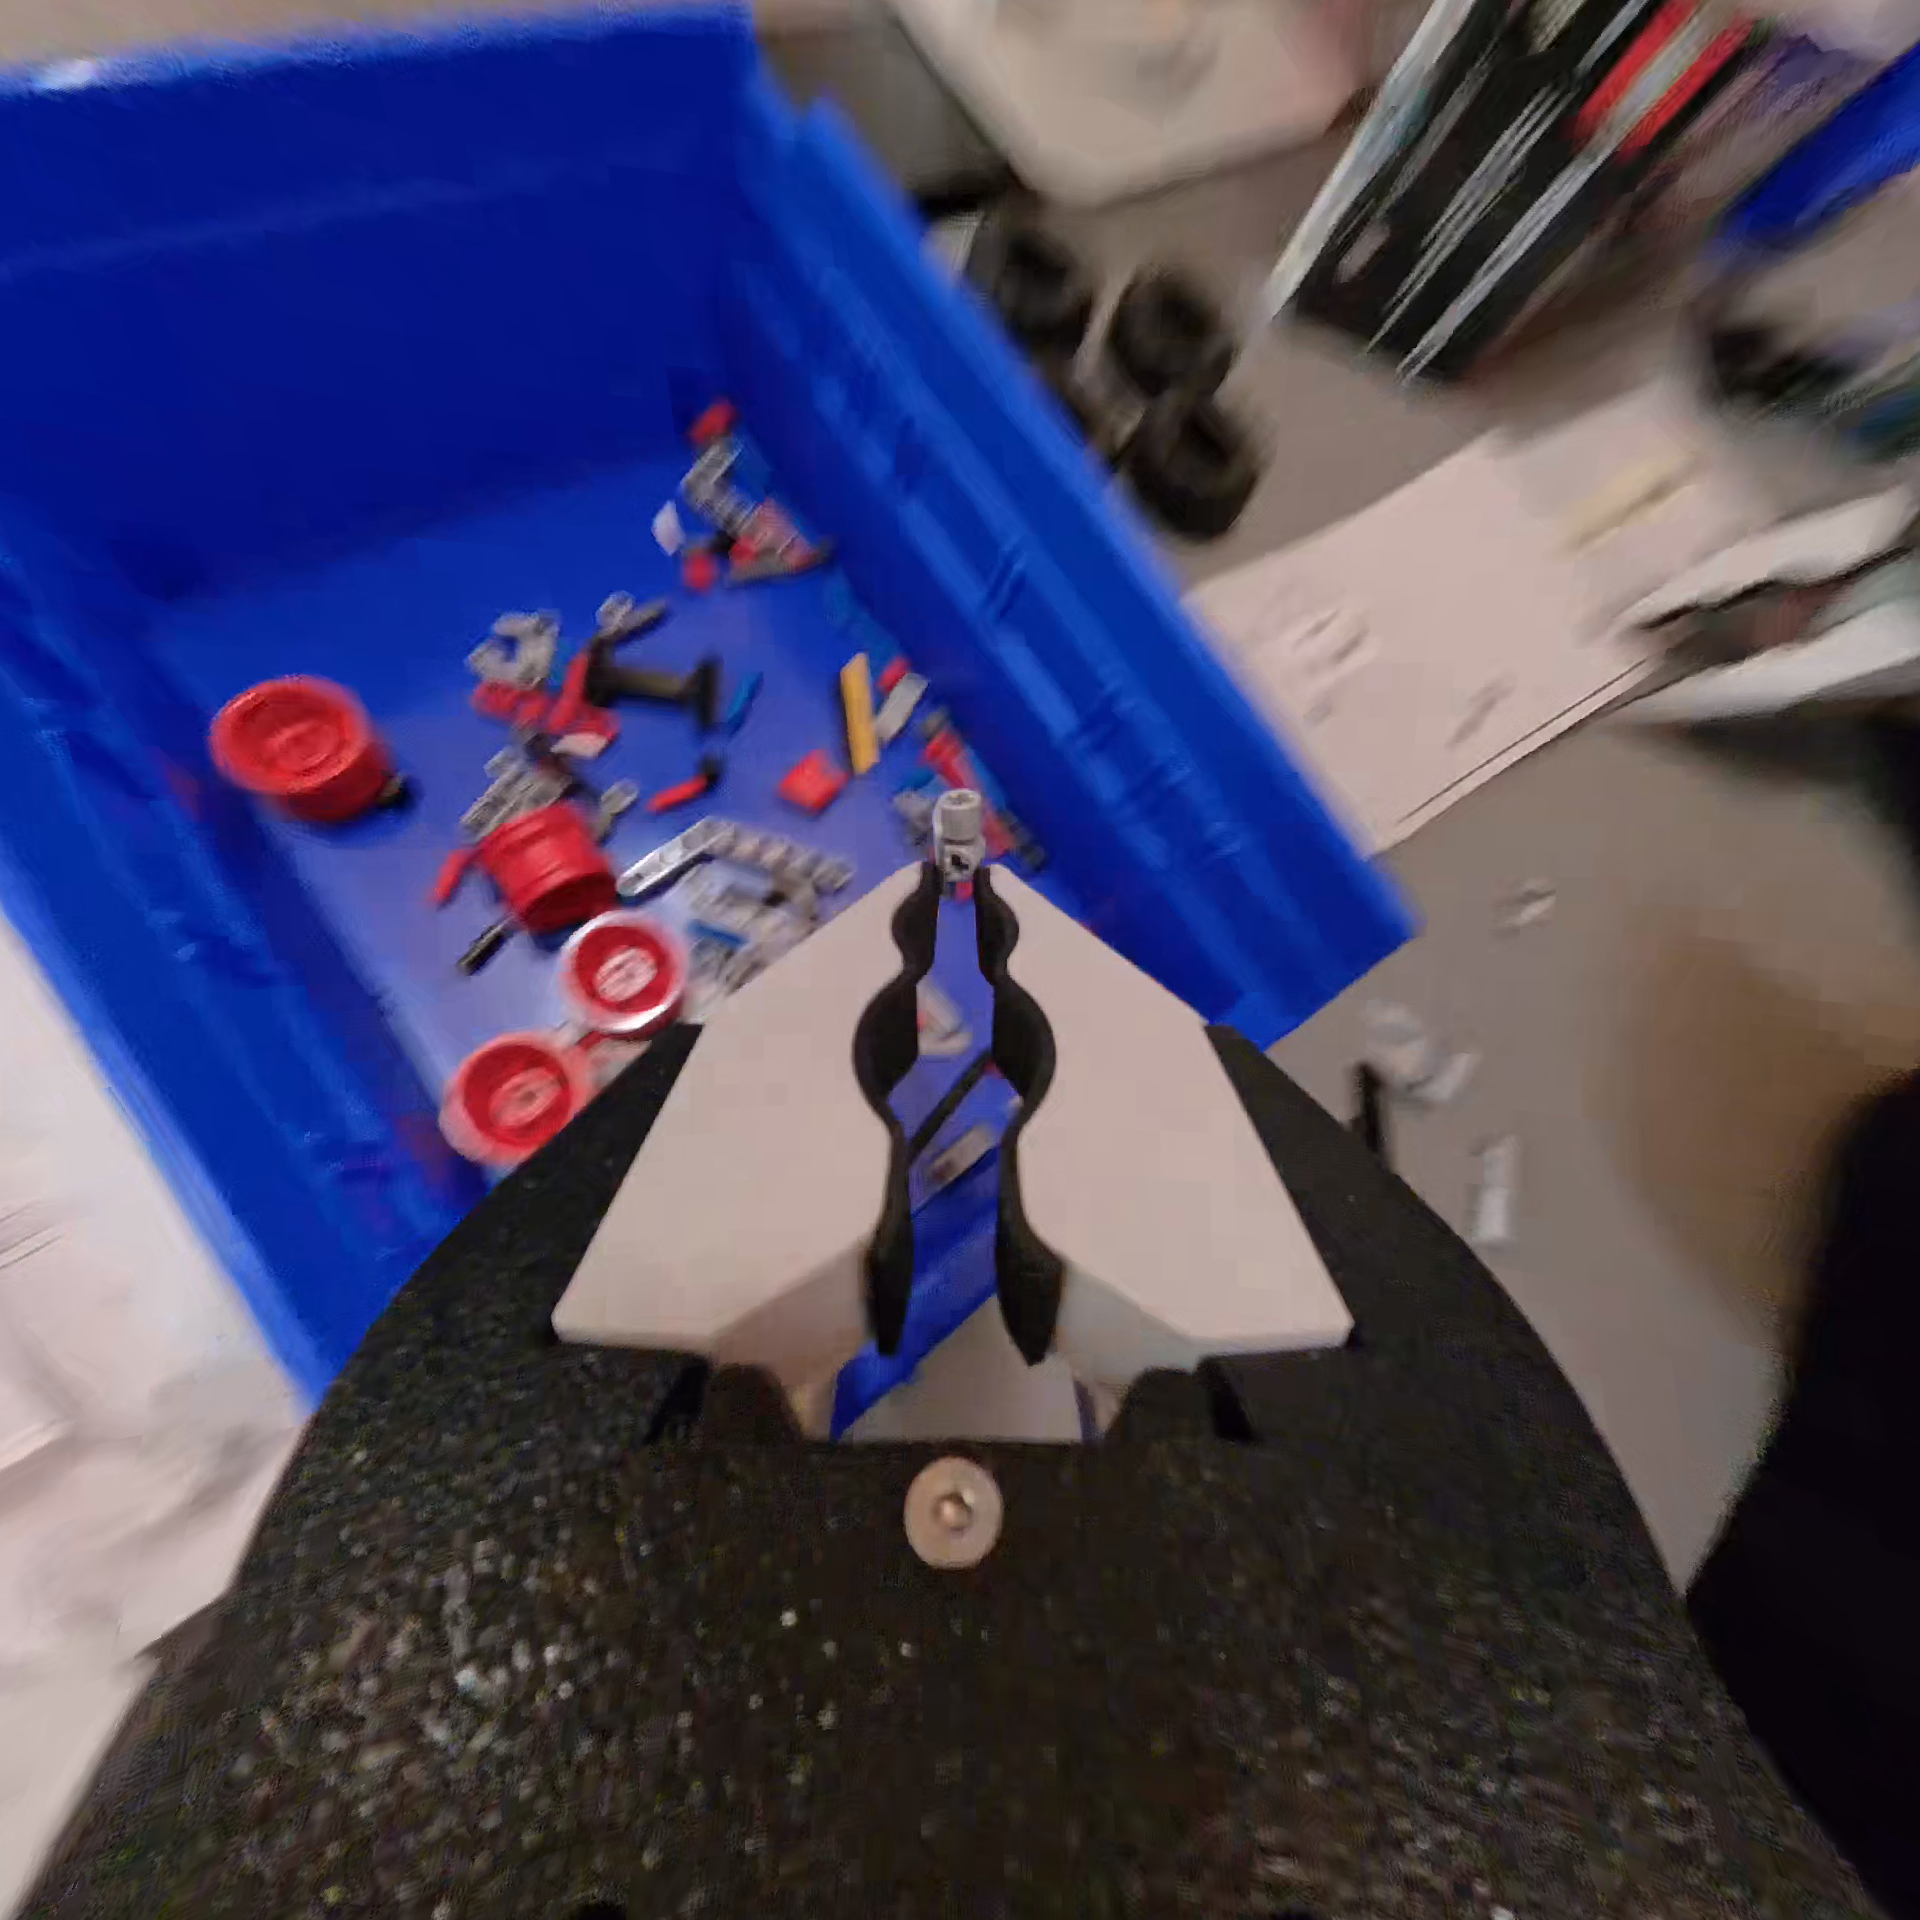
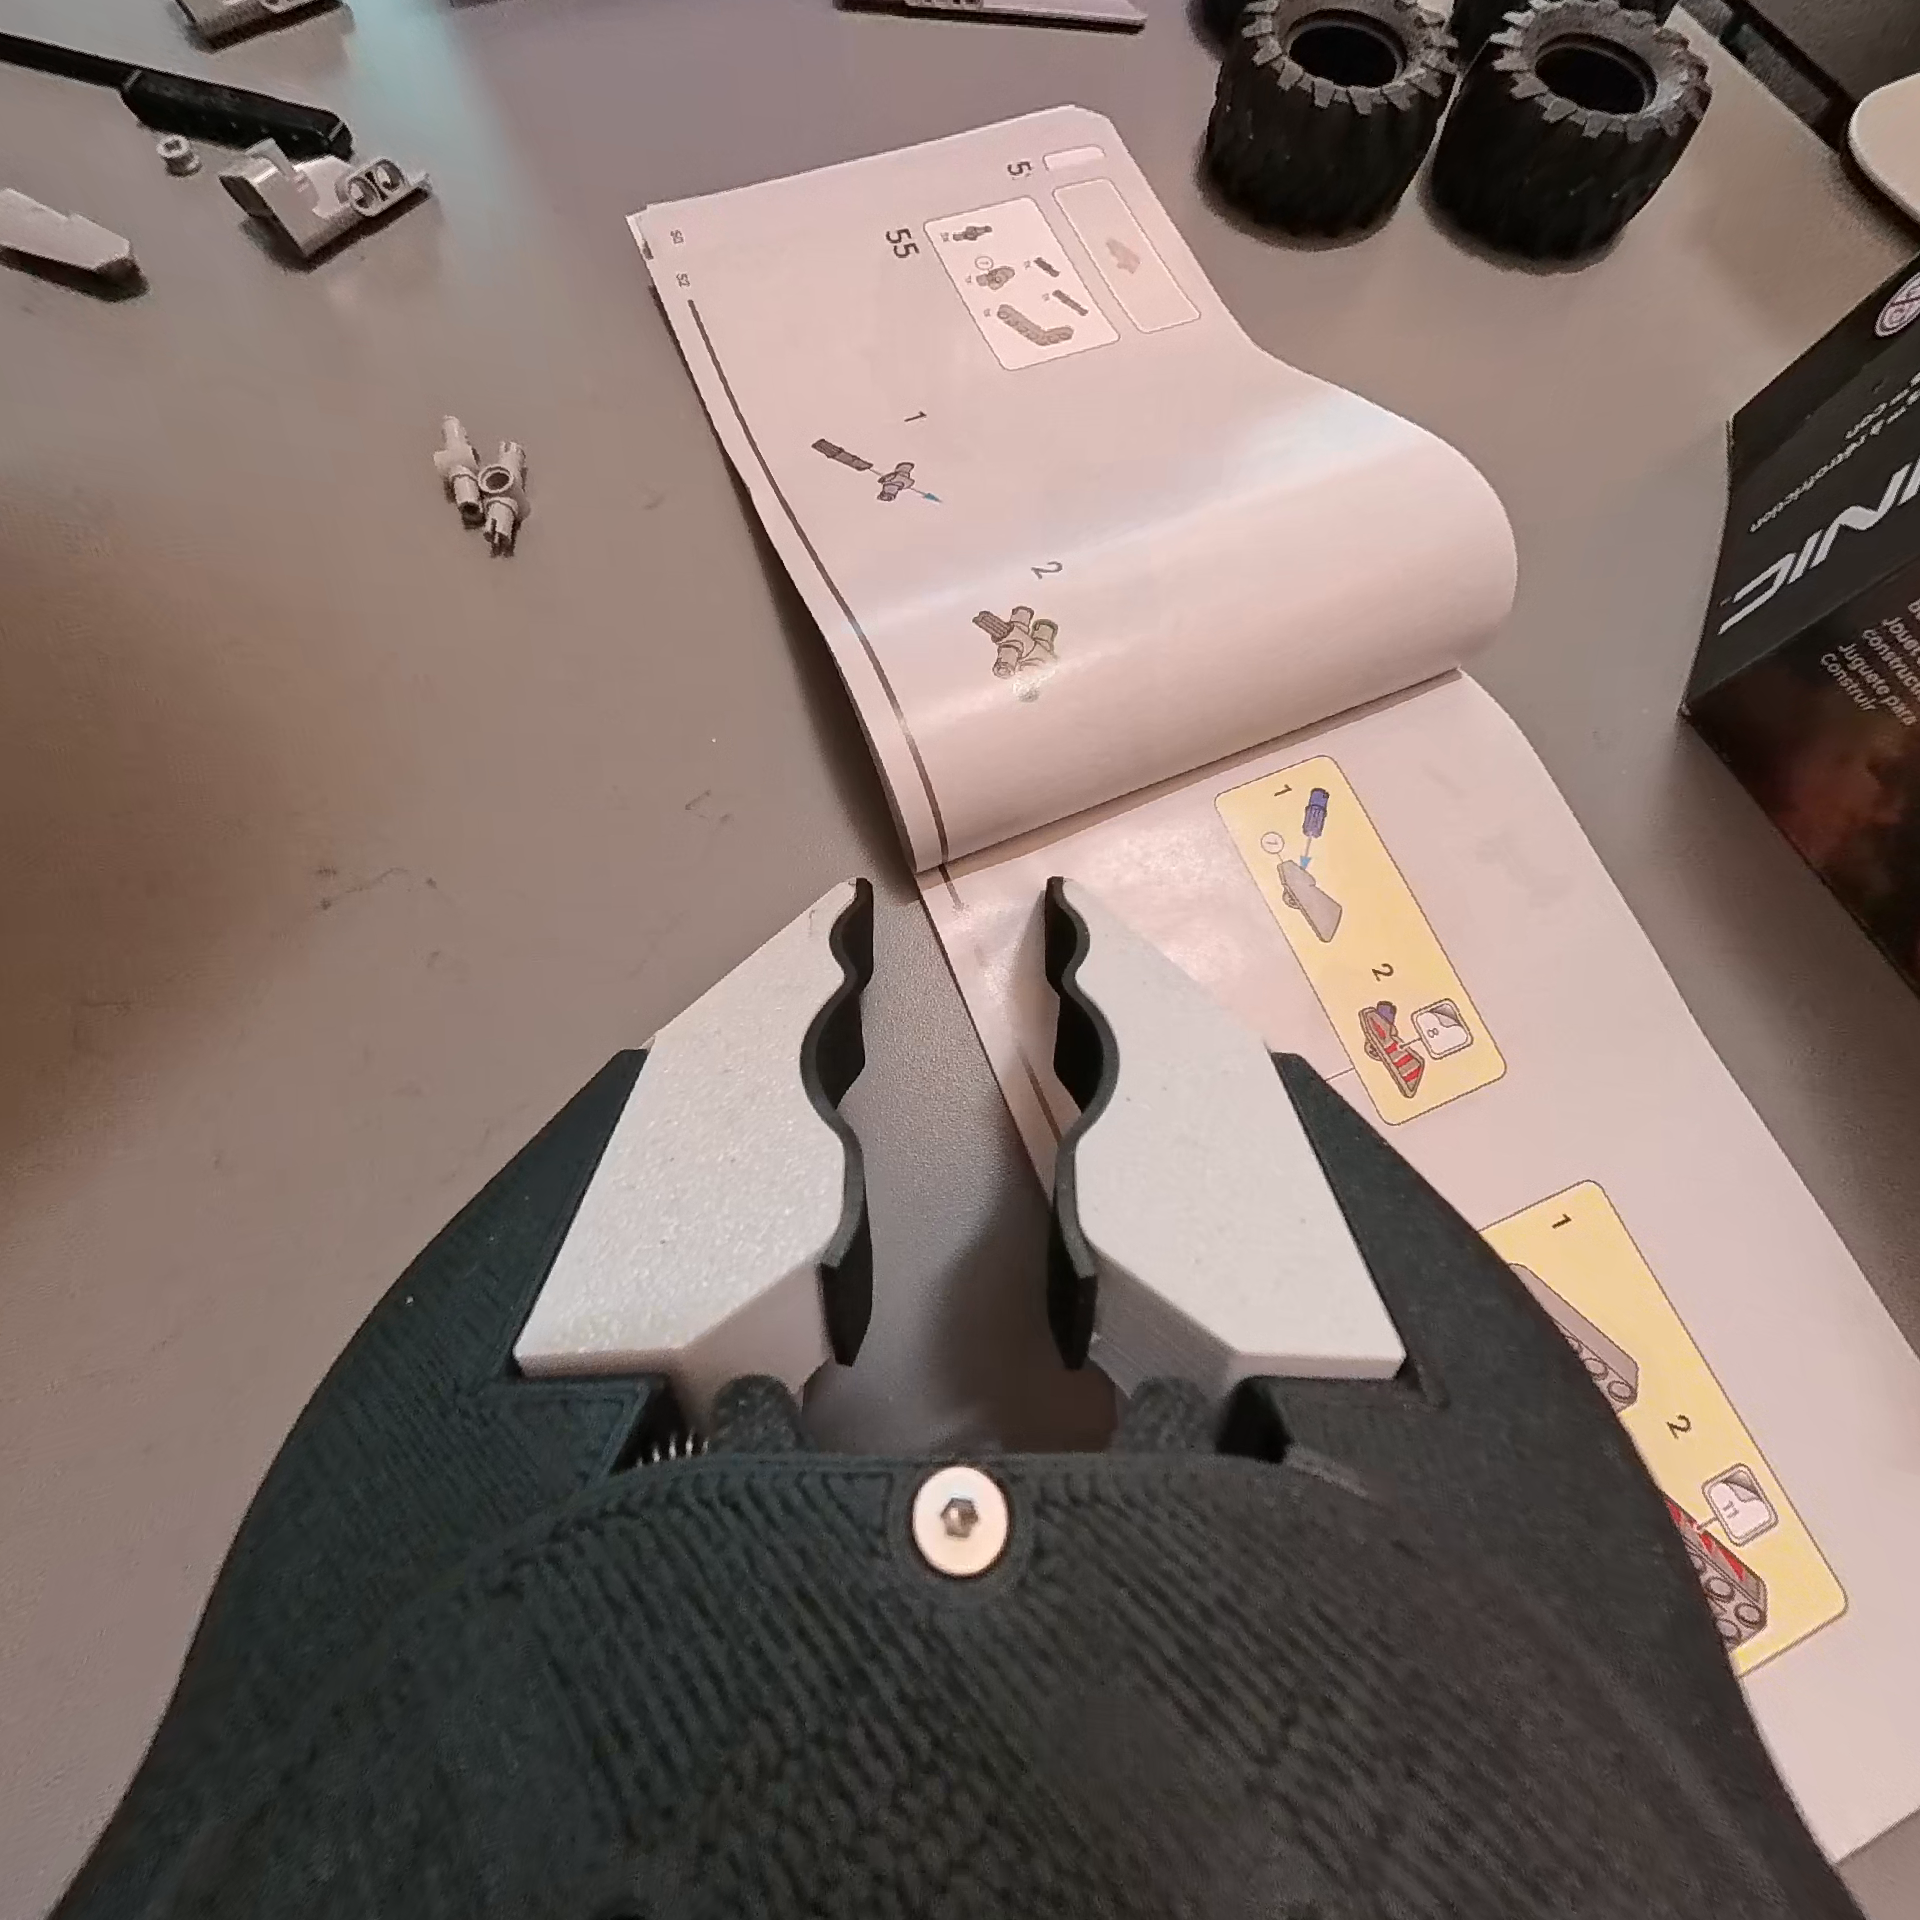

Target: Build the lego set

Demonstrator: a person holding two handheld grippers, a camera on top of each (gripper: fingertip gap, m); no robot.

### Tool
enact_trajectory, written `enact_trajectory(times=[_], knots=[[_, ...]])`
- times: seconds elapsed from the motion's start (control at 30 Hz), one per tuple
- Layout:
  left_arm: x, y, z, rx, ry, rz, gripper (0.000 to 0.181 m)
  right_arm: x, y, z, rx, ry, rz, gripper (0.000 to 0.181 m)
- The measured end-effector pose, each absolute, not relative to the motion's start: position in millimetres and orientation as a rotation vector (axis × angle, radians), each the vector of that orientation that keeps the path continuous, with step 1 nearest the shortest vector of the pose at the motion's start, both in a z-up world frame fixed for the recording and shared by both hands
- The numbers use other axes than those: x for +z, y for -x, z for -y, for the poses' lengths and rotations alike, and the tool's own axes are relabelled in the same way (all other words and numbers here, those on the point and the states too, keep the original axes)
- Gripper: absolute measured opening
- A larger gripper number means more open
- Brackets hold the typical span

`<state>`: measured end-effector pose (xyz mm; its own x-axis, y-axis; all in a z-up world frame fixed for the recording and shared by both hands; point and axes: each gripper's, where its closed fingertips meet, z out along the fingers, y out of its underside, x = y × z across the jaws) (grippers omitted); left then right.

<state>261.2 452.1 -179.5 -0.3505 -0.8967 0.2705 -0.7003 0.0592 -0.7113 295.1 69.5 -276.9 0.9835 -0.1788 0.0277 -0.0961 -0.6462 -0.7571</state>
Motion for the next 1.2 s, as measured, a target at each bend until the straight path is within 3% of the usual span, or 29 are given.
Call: enact_trajectory(times=[0.03,0.2,0.33,0.5,0.73,1.2], knots=[[-166.3,-262.4,-443.6,-1.333,1.616,-2.036,0.004,-276.9,-295.1,-69.5,-0.125,2.277,-0.191,0.032],[-118.3,-262.0,-413.9,-1.931,1.584,-1.765,0.005,-276.9,-295.1,-69.5,-0.124,2.277,-0.191,0.032],[-104.7,-259.2,-394.0,-2.134,1.562,-1.677,0.005,-276.9,-295.1,-69.5,-0.124,2.277,-0.191,0.032],[-104.6,-261.9,-375.0,-2.081,1.552,-1.684,0.005,-276.9,-295.2,-69.5,-0.125,2.277,-0.191,0.032],[-119.5,-266.9,-370.6,-1.609,1.496,-1.789,0.005,-276.8,-295.2,-69.6,-0.125,2.277,-0.191,0.032],[-103.7,-263.9,-353.9,-1.823,1.555,-1.728,0.005,-276.8,-295.2,-69.7,-0.128,2.277,-0.189,0.032]])
